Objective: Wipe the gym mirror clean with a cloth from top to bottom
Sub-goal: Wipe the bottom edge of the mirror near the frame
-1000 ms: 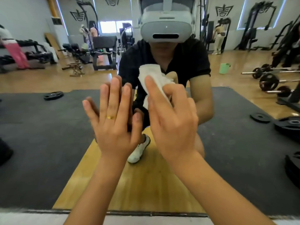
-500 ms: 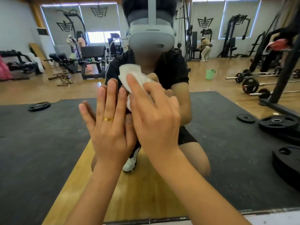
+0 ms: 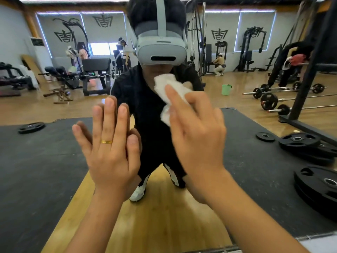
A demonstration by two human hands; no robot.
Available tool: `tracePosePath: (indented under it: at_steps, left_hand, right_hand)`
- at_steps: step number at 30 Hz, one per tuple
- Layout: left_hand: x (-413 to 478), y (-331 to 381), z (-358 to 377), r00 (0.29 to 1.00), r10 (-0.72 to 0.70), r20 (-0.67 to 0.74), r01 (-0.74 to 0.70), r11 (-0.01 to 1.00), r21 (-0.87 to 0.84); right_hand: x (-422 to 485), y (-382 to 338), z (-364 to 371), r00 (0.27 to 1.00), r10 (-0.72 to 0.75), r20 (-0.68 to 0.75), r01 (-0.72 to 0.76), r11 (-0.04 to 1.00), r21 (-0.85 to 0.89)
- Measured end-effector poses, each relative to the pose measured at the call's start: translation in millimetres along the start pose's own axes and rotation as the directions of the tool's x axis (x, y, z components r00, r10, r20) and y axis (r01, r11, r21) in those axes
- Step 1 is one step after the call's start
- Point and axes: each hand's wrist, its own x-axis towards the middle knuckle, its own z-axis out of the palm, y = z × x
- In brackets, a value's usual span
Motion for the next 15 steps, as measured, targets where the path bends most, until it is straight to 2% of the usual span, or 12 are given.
tracePosePath:
  at_steps: [4, 7, 10, 12, 14, 15]
  left_hand:
    - [0, 0, 3, 1.000, -0.004, -0.015, 0.004, 1.000, 0.019]
    - [-1, 2, 2, 1.000, -0.015, -0.013, 0.015, 1.000, 0.007]
    - [-2, 1, 1, 1.000, -0.013, -0.005, 0.013, 1.000, 0.007]
    - [-2, 1, 0, 1.000, -0.007, 0.001, 0.007, 1.000, 0.003]
    - [-1, 1, 1, 1.000, -0.007, 0.000, 0.007, 1.000, 0.006]
    - [-1, 1, 1, 1.000, -0.010, 0.000, 0.010, 1.000, 0.010]
  right_hand:
    - [6, 41, -24, 0.976, 0.138, -0.166, -0.145, 0.989, -0.032]
    - [1, 16, -5, 0.951, 0.228, -0.209, -0.225, 0.974, 0.040]
    - [-14, -10, 10, 0.998, 0.055, -0.043, -0.056, 0.998, -0.017]
    - [-10, 3, 1, 0.998, -0.059, 0.038, 0.061, 0.997, -0.046]
    - [-2, 27, -14, 0.997, -0.080, 0.023, 0.082, 0.993, -0.088]
    - [2, 39, -22, 0.999, -0.044, -0.013, 0.042, 0.993, -0.109]
